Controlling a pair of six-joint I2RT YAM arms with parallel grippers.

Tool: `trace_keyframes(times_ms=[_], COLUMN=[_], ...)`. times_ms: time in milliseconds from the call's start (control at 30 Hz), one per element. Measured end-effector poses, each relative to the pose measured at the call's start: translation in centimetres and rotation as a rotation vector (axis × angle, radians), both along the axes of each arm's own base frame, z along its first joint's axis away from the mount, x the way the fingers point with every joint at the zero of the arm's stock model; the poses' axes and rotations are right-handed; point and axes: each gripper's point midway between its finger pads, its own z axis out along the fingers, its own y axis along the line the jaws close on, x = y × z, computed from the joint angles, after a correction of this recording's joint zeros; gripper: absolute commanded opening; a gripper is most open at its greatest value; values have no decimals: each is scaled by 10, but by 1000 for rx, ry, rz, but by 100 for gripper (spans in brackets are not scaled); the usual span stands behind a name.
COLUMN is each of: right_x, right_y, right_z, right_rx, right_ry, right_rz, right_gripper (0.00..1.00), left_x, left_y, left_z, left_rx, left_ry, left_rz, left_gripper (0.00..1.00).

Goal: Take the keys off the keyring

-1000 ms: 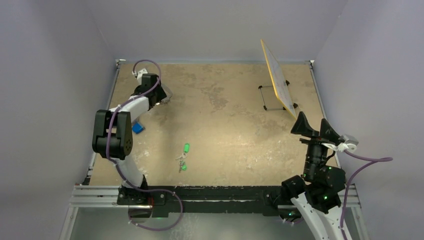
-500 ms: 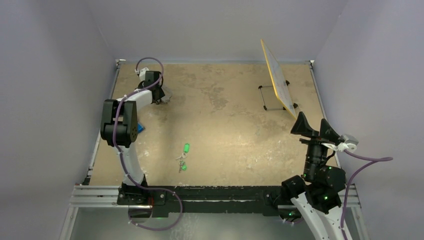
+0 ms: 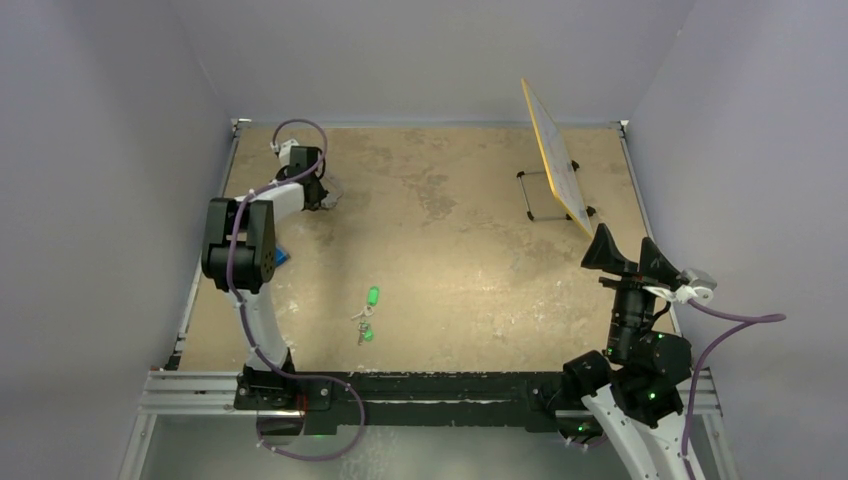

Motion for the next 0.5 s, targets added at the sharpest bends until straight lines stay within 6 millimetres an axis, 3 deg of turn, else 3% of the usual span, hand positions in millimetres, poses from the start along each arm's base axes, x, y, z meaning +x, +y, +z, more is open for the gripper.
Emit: trace_keyframes(times_ms=[267,500], right_x=[0,0], right_y=[0,0], right_z=[0,0], right_rx=[0,-1], right_ry=[0,0], right_rz=[0,2], right_gripper=[99,99], left_x=[-17,-44], left_y=[-28,-102], left_z=[0,11], left_rx=[-72,-135], left_ry=[-1,-32], left_rz=[-74,-210], left_gripper=[8,7])
